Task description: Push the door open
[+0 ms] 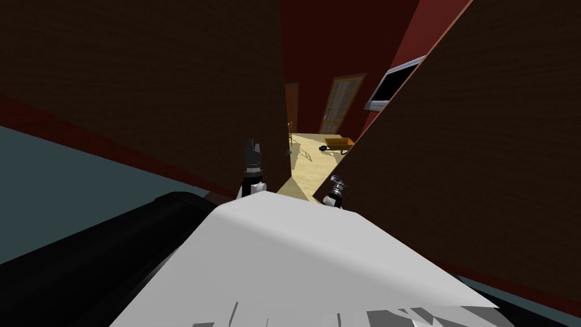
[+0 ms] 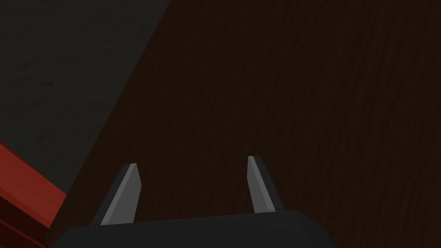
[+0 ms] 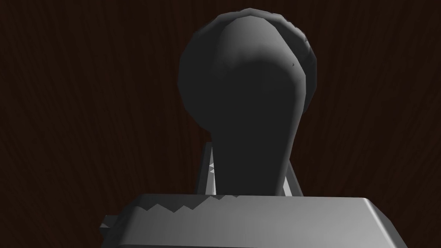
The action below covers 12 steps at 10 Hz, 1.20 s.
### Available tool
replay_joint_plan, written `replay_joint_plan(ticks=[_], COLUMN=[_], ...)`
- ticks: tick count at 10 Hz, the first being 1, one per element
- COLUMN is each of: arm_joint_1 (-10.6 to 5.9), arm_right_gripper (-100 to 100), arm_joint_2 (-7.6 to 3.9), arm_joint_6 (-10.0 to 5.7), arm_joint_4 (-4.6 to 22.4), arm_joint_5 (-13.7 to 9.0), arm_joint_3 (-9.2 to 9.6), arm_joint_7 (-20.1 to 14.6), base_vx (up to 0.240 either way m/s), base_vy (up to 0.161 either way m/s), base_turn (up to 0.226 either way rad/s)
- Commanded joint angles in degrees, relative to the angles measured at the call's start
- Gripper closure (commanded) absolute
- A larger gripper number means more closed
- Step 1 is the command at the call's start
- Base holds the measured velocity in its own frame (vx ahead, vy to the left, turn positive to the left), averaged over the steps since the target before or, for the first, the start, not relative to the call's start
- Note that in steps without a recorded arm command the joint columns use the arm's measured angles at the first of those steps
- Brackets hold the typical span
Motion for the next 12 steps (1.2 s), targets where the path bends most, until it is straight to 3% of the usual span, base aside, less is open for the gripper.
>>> replay_joint_plan(ticks=[1,2,5,8,9,12], arm_joint_1=[-0.20,0.23,0.13,0.13,0.06,0.04], arm_right_gripper=[100,100,100,100,100,100], arm_joint_2=[0.47,0.31,-0.77,-0.77,-1.19,-1.28], arm_joint_6=[-0.14,0.06,-0.41,-0.41,-0.71,-0.79], arm_joint_4=[-0.47,-0.56,-0.69,-0.69,-0.66,-0.31], arm_joint_5=[-0.53,-0.33,-1.52,-1.52,-2.24,-2.44], arm_joint_3=[-0.96,-0.63,-2.38,-2.38,-3.41,-3.71], arm_joint_7=[0.81,0.50,1.62,1.62,2.28,2.47], base_vx=[0.190,0.083,0.148,0.056,0.071,0.121], base_vy=[0.030,0.015,-0.042,-0.022,-0.021,-0.034], base_turn=[-0.068,-0.038,-0.030,-0.005,-0.021,-0.027])
